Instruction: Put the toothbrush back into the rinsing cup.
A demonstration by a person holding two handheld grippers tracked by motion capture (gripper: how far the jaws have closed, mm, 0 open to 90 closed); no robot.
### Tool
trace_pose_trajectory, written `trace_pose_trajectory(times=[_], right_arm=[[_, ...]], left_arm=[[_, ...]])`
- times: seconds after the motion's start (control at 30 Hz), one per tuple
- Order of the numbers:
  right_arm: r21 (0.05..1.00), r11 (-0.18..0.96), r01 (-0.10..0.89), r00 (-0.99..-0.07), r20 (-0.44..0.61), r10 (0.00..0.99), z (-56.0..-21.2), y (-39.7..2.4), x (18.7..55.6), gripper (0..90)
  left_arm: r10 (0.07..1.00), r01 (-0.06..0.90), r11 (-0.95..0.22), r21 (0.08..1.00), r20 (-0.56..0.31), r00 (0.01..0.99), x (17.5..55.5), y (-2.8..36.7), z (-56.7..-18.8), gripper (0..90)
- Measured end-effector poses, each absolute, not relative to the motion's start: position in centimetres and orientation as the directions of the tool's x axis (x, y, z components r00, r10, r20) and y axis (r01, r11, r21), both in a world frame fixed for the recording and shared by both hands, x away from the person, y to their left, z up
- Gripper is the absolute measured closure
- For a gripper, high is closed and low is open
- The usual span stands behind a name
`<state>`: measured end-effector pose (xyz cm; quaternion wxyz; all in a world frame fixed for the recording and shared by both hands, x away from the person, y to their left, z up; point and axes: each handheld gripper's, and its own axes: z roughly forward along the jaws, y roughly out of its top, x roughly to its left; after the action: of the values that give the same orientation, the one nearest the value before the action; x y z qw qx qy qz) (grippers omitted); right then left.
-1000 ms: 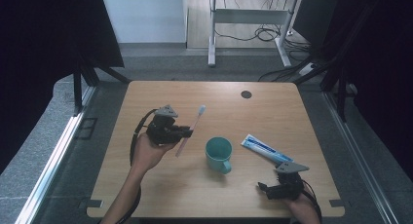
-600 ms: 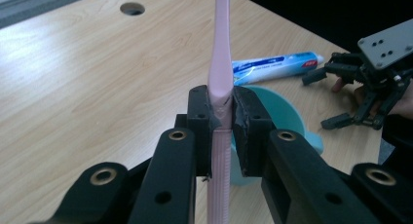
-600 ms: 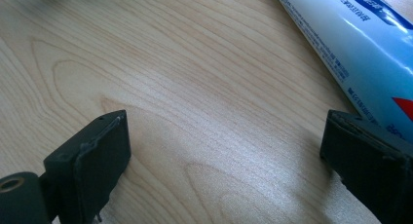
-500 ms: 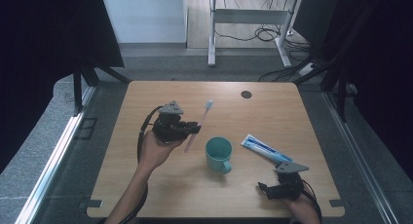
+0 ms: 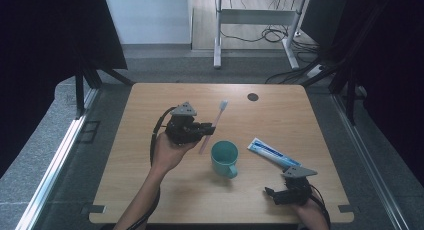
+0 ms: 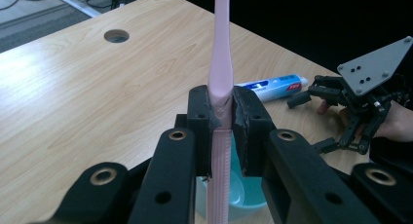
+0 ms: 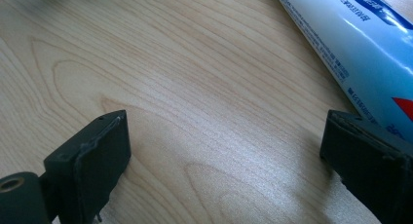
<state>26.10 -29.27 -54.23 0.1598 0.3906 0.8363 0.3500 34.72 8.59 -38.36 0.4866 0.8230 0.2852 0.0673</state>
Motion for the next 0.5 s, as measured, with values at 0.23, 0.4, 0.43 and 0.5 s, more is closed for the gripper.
trace_pose_trajectory(times=[0.23,0.4,0.43,0.5], right_arm=[[0.71,0.449,0.542,-0.643,0.007,0.766,-54.2,-29.3,26.1,3.8],[0.71,0.448,0.543,-0.643,0.008,0.766,-54.2,-29.3,26.1,3.8],[0.711,0.448,0.543,-0.643,0.009,0.766,-54.2,-29.3,26.1,3.8],[0.71,0.449,0.542,-0.643,0.007,0.766,-54.2,-29.3,26.1,3.8]], left_arm=[[0.525,0.395,-0.363,0.844,-0.165,0.835,34.9,7.3,-38.4,79.1],[0.52,0.387,-0.373,0.843,-0.155,0.84,35.1,6.4,-38.5,79.1],[0.517,0.386,-0.374,0.843,-0.156,0.841,35.1,6.2,-38.6,79.1],[0.513,0.38,-0.378,0.844,-0.151,0.845,35.2,5.8,-38.6,79.1]])
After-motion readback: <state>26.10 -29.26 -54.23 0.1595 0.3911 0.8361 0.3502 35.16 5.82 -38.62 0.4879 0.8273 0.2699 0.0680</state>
